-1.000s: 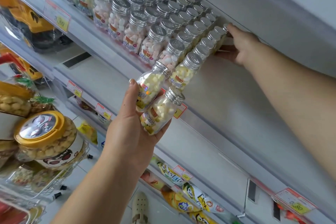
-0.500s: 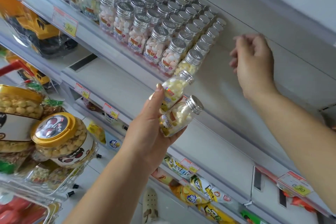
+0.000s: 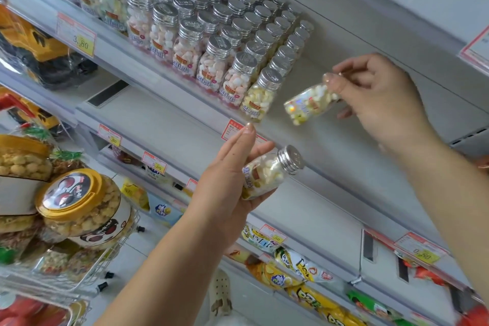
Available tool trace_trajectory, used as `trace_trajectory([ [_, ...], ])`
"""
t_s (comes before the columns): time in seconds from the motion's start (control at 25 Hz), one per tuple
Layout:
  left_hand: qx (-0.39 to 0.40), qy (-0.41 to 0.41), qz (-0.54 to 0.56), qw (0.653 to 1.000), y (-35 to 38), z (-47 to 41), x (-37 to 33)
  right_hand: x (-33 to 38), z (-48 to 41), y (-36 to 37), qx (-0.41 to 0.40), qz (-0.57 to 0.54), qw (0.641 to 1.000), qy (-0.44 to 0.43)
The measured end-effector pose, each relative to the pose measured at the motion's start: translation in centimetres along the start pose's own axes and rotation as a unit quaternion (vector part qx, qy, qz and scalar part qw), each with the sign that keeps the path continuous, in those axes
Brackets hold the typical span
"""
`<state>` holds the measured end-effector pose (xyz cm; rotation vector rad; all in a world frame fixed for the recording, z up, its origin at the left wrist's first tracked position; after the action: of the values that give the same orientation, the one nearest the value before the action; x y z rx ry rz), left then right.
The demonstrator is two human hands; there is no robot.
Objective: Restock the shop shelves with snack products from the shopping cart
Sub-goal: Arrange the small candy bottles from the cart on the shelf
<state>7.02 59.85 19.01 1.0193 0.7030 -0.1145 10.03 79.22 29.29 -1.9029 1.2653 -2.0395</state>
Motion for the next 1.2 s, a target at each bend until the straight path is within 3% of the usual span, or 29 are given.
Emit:
trace_trajectory([
  [0.12, -0.033, 0.018, 0.016, 0.999, -0.7, -0.5, -0.7, -2.2, -3.6, -1.8, -0.015, 0.149, 0.988, 0.026],
  [0.24, -0.039, 0.037, 0.019, 0.998, -0.7, -0.9, -1.3, -3.2, -5.8, -1.4, -0.024, 0.181, 0.982, 0.038],
  [0.32, -0.044, 0.043, 0.022, 0.998, -0.7, -1.0, -1.4, -3.2, -5.8, -1.3, -0.03, 0.151, 0.985, 0.078],
  [0.44, -0.05, 0.045, 0.035, 0.997, -0.9, -1.1, -1.4, -4.3, -4.8, -0.8, 0.021, -0.039, 0.983, 0.18],
  [0.56, -0.054, 0.046, 0.05, 0.996, -1.1, -1.2, -1.7, -5.2, -5.0, -0.2, 0.03, -0.158, 0.965, 0.205],
  [0.8, -0.075, 0.067, 0.091, 0.991, -1.6, -1.1, -2.7, -5.7, -10.7, -0.6, -0.038, -0.19, 0.956, 0.219],
  [0.96, -0.08, 0.079, 0.093, 0.989, -2.1, -1.1, -3.2, -7.0, -14.8, -0.5, -0.083, -0.146, 0.964, 0.207],
  [1.2, -0.098, 0.089, 0.099, 0.986, -2.8, -0.9, -3.2, -7.7, -18.0, 0.2, -0.053, -0.169, 0.966, 0.189],
])
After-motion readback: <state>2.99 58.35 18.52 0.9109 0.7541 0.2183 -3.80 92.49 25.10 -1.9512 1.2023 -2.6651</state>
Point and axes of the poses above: each hand's wrist, its own z-axis away from the middle knuckle, its own y-axis out of the palm, x = y × z, the point moved 4 cm from there along -z, towards the middle knuckle, and after that the axes turned 10 degrees about x, right-handed, at the moved point
